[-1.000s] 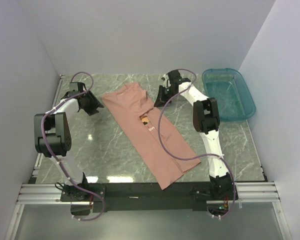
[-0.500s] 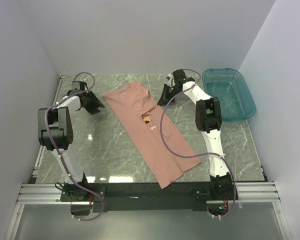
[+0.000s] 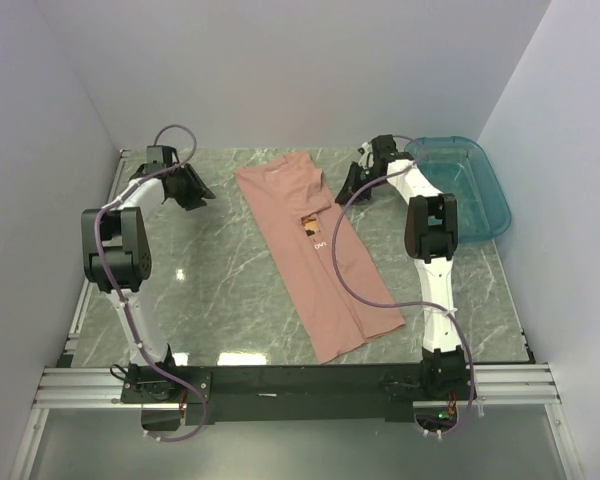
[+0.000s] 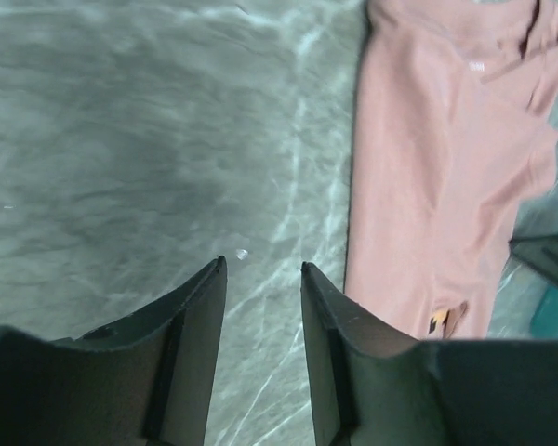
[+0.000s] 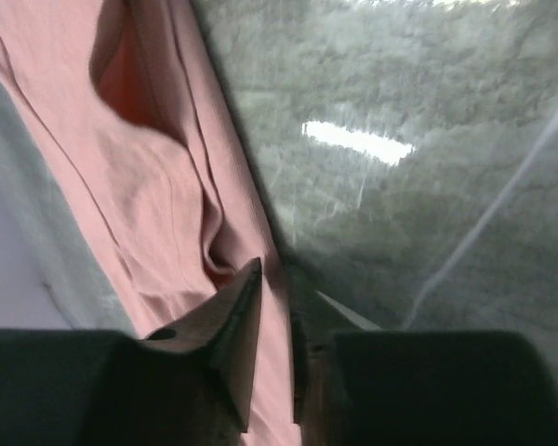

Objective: Fold and stack the t-shirts
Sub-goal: Fold the tshirt

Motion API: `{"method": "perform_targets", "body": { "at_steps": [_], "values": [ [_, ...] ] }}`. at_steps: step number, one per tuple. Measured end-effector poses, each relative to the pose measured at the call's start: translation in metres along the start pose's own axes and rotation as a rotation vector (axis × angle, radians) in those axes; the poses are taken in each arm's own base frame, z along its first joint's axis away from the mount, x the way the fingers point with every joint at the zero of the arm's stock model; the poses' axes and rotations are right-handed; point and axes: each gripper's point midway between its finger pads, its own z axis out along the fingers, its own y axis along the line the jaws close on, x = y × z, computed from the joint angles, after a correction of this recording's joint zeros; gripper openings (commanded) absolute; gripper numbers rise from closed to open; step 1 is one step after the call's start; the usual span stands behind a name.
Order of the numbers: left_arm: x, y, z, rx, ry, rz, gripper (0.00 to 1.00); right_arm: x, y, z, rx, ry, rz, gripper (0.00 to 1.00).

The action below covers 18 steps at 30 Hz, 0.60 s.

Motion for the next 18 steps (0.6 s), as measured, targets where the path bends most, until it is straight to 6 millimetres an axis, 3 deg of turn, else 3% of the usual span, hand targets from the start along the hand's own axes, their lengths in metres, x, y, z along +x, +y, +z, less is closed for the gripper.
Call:
{"method": "perform_targets", "body": {
  "at_steps": [4,6,9,10,12,13,14,16,18],
  "values": [
    [0.009,-0.015,-0.011,0.017,-0.04,0.15,0.42,0.003,-0.001,-0.015,0.024,0.009,-0.123,0.46],
    [0.024,-0.033,-0.039,0.052,-0.088,0.273,0.49,0.013,0.001,-0.032,0.027,0.033,-0.237,0.52],
    [0.038,-0.075,-0.102,0.183,-0.23,0.466,0.95,0.037,0.015,-0.07,0.003,0.07,-0.424,0.56],
    [0.038,-0.096,-0.133,0.256,-0.318,0.53,0.99,0.047,0.022,-0.084,-0.016,0.08,-0.504,0.59],
    [0.031,-0.121,-0.181,0.345,-0.466,0.601,0.99,0.072,0.041,-0.123,-0.061,0.079,-0.679,0.6],
    [0.028,-0.128,-0.198,0.378,-0.518,0.628,0.92,0.082,0.05,-0.139,-0.085,0.057,-0.777,0.61],
    [0.026,-0.137,-0.214,0.418,-0.559,0.661,0.85,0.096,0.059,-0.157,-0.105,0.036,-0.865,0.73],
    [0.03,-0.148,-0.223,0.485,-0.568,0.725,0.77,0.129,0.072,-0.188,-0.146,-0.015,-1.033,0.8],
    [0.054,-0.151,-0.208,0.526,-0.504,0.791,0.77,0.159,0.078,-0.207,-0.178,-0.067,-1.173,0.8]
  ]
}}
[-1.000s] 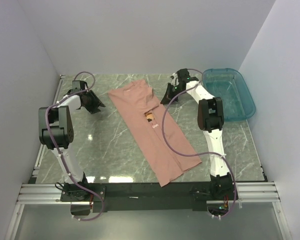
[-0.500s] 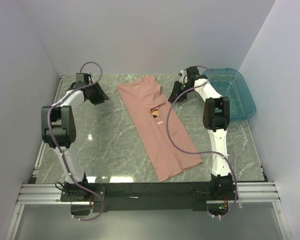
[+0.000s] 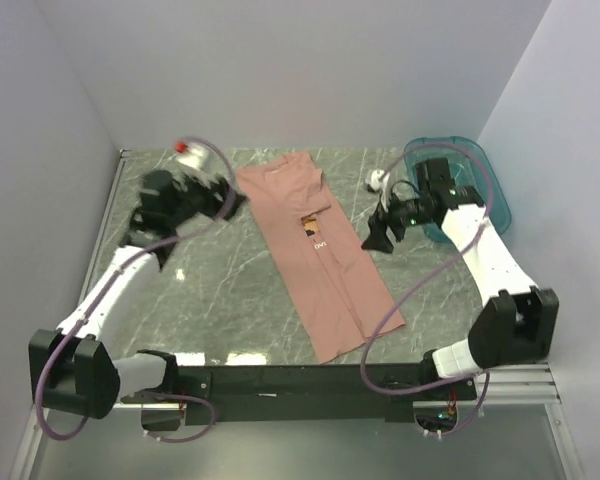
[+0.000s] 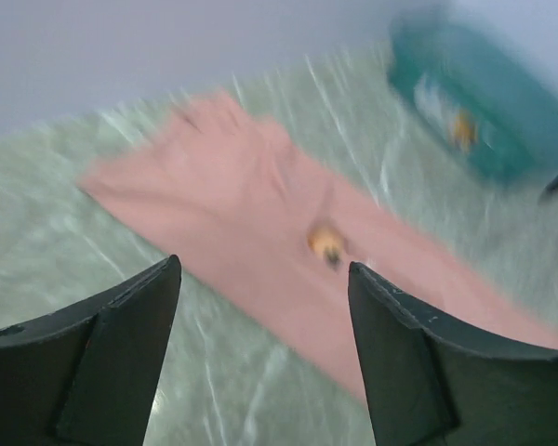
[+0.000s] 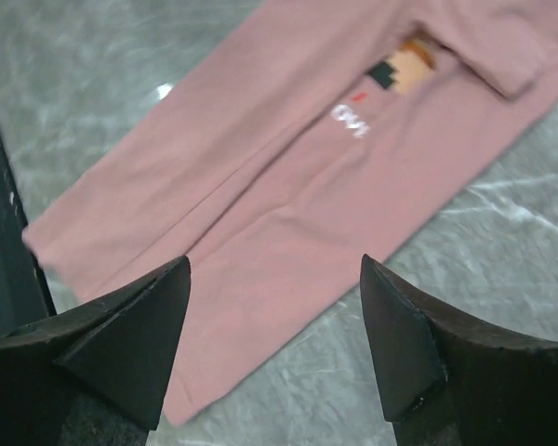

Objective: Fold and stack the t-shirts
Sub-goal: Fold the tshirt

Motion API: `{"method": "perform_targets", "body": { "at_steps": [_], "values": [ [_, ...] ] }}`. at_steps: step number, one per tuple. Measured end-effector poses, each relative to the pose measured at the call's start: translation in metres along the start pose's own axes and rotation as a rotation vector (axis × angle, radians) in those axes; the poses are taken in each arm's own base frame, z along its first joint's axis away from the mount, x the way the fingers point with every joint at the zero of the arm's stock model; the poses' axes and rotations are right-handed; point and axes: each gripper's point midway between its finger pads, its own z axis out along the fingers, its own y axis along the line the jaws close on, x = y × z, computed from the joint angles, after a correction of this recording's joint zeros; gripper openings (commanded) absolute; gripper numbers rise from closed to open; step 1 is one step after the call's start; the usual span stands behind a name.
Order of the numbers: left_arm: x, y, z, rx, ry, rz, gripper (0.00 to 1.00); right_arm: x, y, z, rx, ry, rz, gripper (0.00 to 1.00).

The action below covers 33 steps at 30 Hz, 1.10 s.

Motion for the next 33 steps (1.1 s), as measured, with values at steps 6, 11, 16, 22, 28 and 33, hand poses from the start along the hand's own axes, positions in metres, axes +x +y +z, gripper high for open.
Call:
{"method": "perform_targets", "body": {
  "at_steps": [6,11,16,22,28,33],
  "values": [
    [0.145,-0.13,-0.014,0.38,0.295,0.255,0.78,0.044,0.046,-0.007,-0.139,0.006,-0.252,0.79],
    [0.175,-0.193,-0.053,0.563,0.27,0.47,0.72,0.118,0.079,-0.006,-0.221,0.133,-0.343,0.77],
    [0.221,-0.259,-0.071,0.71,0.306,0.614,0.65,0.151,0.097,-0.012,-0.232,0.198,-0.459,0.75],
    [0.299,-0.27,-0.08,0.735,0.492,0.742,0.61,0.173,0.108,-0.01,-0.248,0.225,-0.503,0.73],
    [0.308,-0.292,-0.074,0.752,0.49,0.772,0.58,0.189,0.114,-0.006,-0.272,0.244,-0.505,0.72],
    [0.318,-0.308,-0.075,0.781,0.487,0.786,0.55,0.193,0.113,-0.003,-0.271,0.245,-0.516,0.71]
  ]
}}
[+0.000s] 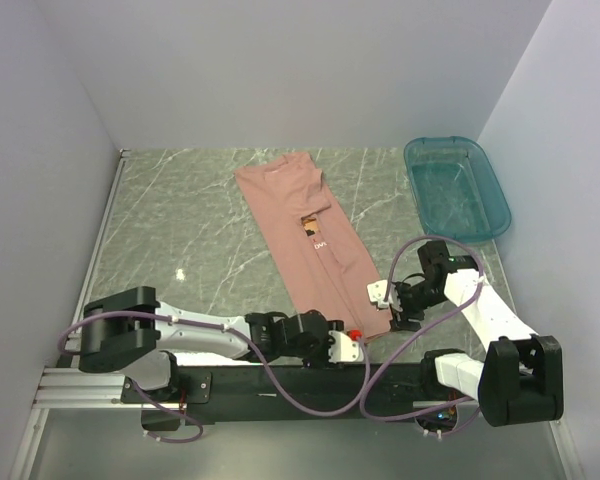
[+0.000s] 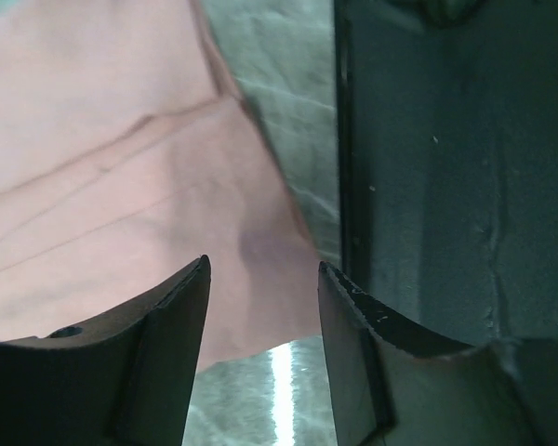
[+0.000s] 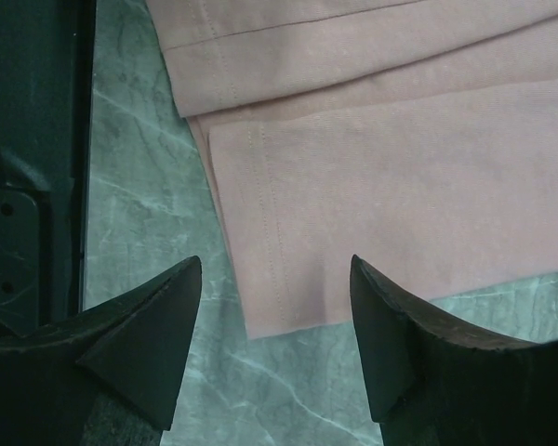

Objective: Fold and stack the t-shirts
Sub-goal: Fold the tshirt

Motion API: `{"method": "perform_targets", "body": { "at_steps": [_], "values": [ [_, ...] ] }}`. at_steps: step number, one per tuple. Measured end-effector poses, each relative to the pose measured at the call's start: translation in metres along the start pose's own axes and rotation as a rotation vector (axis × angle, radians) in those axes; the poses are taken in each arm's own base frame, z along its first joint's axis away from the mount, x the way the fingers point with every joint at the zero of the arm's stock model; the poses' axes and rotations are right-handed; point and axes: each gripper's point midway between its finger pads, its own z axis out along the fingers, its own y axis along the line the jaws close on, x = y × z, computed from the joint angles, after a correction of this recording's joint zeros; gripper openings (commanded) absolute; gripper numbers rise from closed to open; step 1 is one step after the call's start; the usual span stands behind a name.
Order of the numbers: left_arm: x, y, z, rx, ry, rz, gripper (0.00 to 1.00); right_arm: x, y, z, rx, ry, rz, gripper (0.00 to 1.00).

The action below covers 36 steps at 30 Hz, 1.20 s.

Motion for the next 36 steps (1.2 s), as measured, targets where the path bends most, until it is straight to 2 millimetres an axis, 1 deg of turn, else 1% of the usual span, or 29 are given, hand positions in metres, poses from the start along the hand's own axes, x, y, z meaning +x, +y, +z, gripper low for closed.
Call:
{"method": "perform_targets", "body": {
  "at_steps": [4,9,11,12,17,20,21,22,24,27,30,34,36],
  "values": [
    [0.014,-0.01,0.011,0.015,0.05,0.007,0.54,0.002,-0.001,0.002,0.005,0.0,-0.002,0.7],
    [0.03,-0.01,0.022,0.004,0.112,0.005,0.52,0.003,-0.003,0.001,0.018,0.001,0.0,0.7],
    [0.027,-0.008,0.024,-0.008,0.11,0.002,0.49,0.004,-0.005,0.0,0.025,0.003,0.0,0.7],
    [0.027,-0.009,0.025,-0.012,0.114,-0.003,0.46,0.005,-0.006,0.0,0.027,0.007,-0.001,0.7],
    [0.024,-0.01,0.032,-0.034,0.122,-0.005,0.42,0.013,-0.009,0.0,0.031,0.041,-0.038,0.7],
    [0.023,-0.011,0.032,-0.048,0.121,-0.013,0.46,0.02,-0.009,0.002,0.014,0.067,-0.063,0.7],
    [0.023,-0.01,0.032,-0.056,0.117,-0.015,0.52,0.022,-0.008,0.003,0.005,0.072,-0.068,0.69],
    [0.023,-0.009,0.031,-0.065,0.112,-0.017,0.54,0.024,-0.008,0.004,-0.007,0.077,-0.072,0.69],
    [0.024,-0.009,0.027,-0.075,0.104,-0.032,0.58,0.028,-0.006,0.006,-0.026,0.085,-0.072,0.68],
    [0.028,-0.011,0.019,-0.076,0.104,-0.042,0.62,0.031,-0.007,0.008,-0.039,0.092,-0.073,0.68],
    [0.028,-0.014,0.014,-0.069,0.099,-0.055,0.62,0.032,-0.008,0.008,-0.036,0.094,-0.087,0.68],
    [0.025,-0.017,0.013,-0.058,0.087,-0.071,0.61,0.032,-0.009,0.008,-0.038,0.099,-0.107,0.68],
    [0.025,-0.019,0.013,-0.054,0.087,-0.079,0.59,0.034,-0.009,0.007,-0.043,0.109,-0.122,0.68]
  ]
}}
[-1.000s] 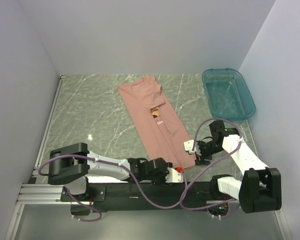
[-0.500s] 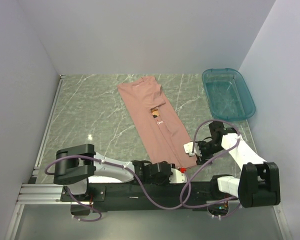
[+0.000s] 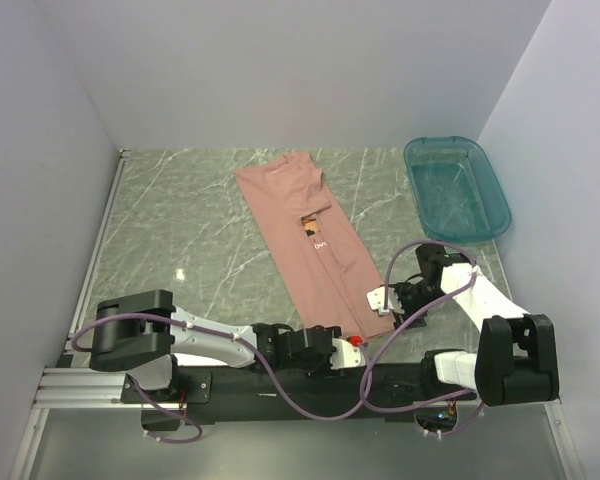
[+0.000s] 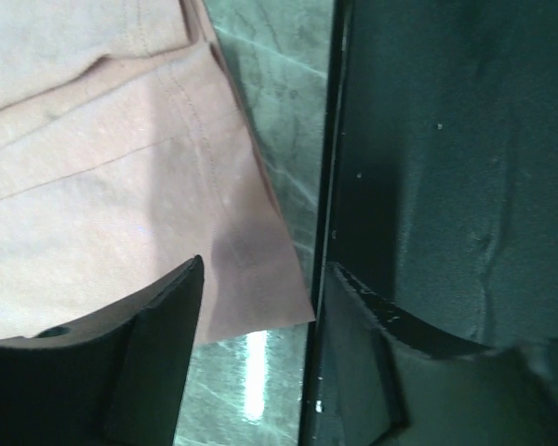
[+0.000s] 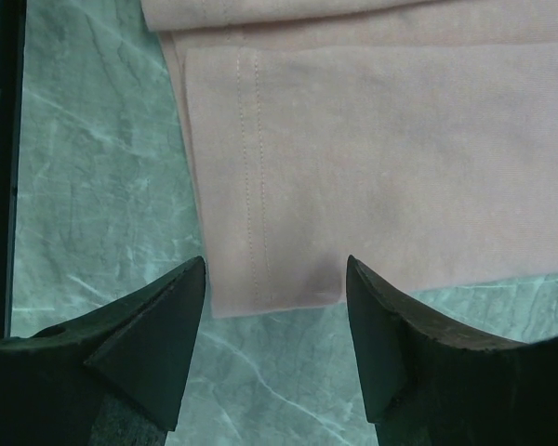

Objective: Fold and stack the t-shirts
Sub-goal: Fold the tshirt

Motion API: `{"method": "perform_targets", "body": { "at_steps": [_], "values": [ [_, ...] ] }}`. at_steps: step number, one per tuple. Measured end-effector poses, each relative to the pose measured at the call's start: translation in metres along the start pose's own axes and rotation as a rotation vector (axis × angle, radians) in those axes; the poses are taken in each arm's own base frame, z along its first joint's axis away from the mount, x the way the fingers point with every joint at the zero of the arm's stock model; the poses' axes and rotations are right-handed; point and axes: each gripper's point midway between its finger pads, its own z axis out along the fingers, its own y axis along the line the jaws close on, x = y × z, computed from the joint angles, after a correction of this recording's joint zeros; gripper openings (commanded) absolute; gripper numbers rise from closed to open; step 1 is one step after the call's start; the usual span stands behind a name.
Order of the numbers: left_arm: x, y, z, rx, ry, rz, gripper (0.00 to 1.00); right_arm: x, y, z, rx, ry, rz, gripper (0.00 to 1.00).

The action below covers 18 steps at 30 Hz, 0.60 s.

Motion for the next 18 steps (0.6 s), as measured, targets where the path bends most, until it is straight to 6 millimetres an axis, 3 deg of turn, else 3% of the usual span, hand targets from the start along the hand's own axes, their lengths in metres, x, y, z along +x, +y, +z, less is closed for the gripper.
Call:
{"method": "perform_targets", "body": {
  "at_steps": [8,13,18],
  "values": [
    [0.004,-0.007,0.005,0.004,-0.006,-0.05,0.55,0.006,0.004,0.004,-0.049,0.044,-0.038,0.66],
    [0.008,-0.004,0.013,-0.019,0.0,-0.061,0.47,0.01,0.004,0.005,-0.063,0.086,-0.075,0.63],
    [0.008,-0.005,0.013,-0.03,-0.005,-0.071,0.35,0.014,0.007,0.011,-0.081,0.119,-0.094,0.46]
  ]
}}
